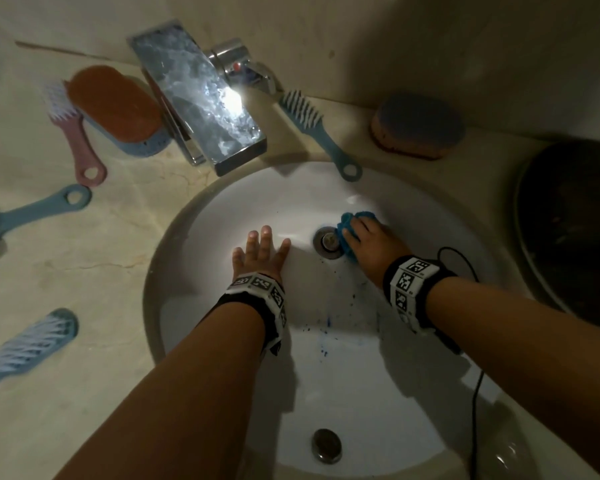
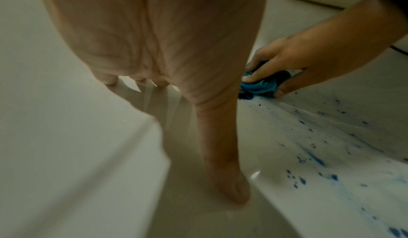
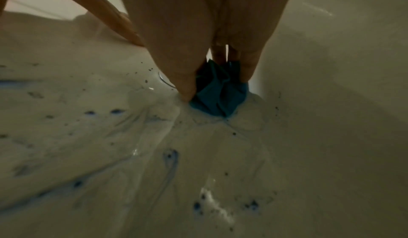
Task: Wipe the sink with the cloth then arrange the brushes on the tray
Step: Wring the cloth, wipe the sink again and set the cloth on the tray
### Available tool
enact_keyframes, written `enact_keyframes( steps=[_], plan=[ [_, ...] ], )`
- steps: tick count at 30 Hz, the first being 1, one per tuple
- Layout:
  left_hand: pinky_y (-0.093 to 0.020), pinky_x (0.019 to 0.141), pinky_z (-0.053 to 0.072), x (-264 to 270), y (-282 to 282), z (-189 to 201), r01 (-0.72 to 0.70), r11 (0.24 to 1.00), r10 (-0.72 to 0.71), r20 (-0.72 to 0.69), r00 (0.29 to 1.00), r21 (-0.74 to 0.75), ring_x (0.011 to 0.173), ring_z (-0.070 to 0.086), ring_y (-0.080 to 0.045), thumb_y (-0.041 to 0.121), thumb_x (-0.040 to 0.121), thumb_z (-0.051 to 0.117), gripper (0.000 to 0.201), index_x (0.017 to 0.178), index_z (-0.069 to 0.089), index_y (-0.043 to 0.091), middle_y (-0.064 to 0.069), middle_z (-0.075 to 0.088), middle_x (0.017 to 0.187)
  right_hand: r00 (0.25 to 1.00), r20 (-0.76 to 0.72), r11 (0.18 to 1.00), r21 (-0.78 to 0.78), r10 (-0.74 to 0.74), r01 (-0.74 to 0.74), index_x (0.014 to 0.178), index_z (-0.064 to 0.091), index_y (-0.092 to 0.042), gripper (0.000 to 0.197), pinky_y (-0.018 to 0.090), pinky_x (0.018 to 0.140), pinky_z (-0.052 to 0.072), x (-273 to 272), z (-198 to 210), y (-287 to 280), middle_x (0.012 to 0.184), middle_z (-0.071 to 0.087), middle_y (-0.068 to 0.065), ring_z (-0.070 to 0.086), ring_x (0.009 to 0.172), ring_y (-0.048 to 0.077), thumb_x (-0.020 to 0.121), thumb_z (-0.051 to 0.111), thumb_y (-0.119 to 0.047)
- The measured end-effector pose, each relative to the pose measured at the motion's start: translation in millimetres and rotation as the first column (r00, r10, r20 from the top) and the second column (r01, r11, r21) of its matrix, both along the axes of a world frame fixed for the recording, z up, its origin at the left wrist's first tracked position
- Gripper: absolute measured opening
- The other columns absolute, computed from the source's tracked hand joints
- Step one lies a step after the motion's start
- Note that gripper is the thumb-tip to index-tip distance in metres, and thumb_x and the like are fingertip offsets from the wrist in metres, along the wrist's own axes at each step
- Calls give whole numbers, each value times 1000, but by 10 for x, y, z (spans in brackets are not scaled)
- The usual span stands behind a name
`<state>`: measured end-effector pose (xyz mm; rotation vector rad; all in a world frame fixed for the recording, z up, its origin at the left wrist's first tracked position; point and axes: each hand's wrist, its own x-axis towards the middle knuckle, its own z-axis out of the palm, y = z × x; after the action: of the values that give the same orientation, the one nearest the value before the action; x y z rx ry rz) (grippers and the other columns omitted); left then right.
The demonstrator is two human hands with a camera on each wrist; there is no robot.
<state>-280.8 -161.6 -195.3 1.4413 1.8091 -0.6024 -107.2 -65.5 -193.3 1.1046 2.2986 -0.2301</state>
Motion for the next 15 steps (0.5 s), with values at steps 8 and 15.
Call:
enact_keyframes(
  steps=[8,15],
  plan=[
    [-48,118,-6,-9,-7,11,-2,1000,2,12,1000,11,141,-26,-29,29,67,81,126,147,-15,31,-8,-35,150,975,219,998,-46,-29,40,140,28,1,46,46,108,35,-15,74,96,146,27,19,28,135,37,99,35,-18],
    [-48,118,-7,-12,-22,-24,5,1000,-5,12,1000,8,141,-27,-30,28,65,82,128,147,-16,31,-8,-35,150,995,100,999,-33,-24,27,128,43,-1,34,43,93,41,27,74,88,134,43,19,45,120,36,96,38,-11]
  ],
)
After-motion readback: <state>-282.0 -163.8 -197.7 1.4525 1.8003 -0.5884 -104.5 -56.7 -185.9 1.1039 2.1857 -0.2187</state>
